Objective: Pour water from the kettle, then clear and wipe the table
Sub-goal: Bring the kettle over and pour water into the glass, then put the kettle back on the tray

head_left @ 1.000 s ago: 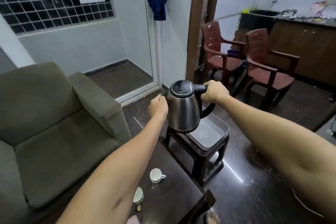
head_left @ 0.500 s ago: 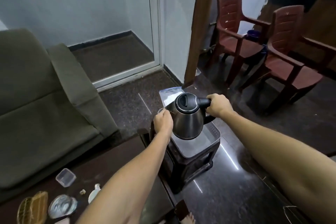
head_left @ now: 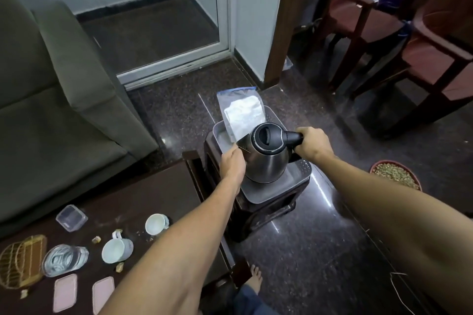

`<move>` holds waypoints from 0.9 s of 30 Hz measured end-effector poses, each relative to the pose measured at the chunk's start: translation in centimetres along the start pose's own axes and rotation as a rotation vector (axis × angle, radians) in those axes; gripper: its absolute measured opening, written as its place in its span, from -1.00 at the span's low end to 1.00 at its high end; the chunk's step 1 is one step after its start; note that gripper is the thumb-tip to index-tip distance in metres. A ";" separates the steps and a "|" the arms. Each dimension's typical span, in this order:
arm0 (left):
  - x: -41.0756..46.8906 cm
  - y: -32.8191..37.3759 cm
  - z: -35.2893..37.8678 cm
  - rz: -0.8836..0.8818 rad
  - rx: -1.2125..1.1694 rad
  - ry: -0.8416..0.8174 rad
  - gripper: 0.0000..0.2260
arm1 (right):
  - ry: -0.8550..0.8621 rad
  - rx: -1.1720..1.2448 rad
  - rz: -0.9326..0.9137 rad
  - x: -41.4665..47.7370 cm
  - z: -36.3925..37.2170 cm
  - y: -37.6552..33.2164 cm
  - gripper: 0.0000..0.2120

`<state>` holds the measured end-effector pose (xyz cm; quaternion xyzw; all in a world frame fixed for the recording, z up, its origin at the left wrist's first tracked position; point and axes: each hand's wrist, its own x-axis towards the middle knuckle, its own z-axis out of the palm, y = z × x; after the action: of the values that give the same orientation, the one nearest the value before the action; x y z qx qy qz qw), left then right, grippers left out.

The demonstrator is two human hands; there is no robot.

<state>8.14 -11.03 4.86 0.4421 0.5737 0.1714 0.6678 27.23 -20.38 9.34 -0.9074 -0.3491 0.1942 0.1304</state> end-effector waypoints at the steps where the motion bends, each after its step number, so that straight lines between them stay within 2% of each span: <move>1: 0.3 -0.3 0.2 0.004 0.009 -0.002 -0.73 | -0.003 -0.005 0.001 0.3 0.3 0.3 -0.78; 9: 1.3 -1.8 1.4 0.020 -0.037 -0.039 -0.56 | -0.010 -0.011 -0.010 2.3 2.1 2.0 -0.81; 20: 2.2 -2.7 2.2 0.028 -0.052 0.016 -0.58 | -0.026 0.001 0.000 3.8 4.3 3.9 -0.76; 24: 2.0 -2.8 2.4 0.037 -0.007 0.080 -0.58 | -0.083 -0.030 -0.013 4.3 4.4 4.1 -0.78; 27: 2.4 -2.4 2.0 0.042 0.121 0.093 -0.66 | -0.215 -0.160 -0.019 4.9 3.5 3.7 -0.73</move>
<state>9.96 -11.39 1.40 0.4849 0.6042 0.1708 0.6089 31.19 -19.36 3.60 -0.8856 -0.3840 0.2605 0.0215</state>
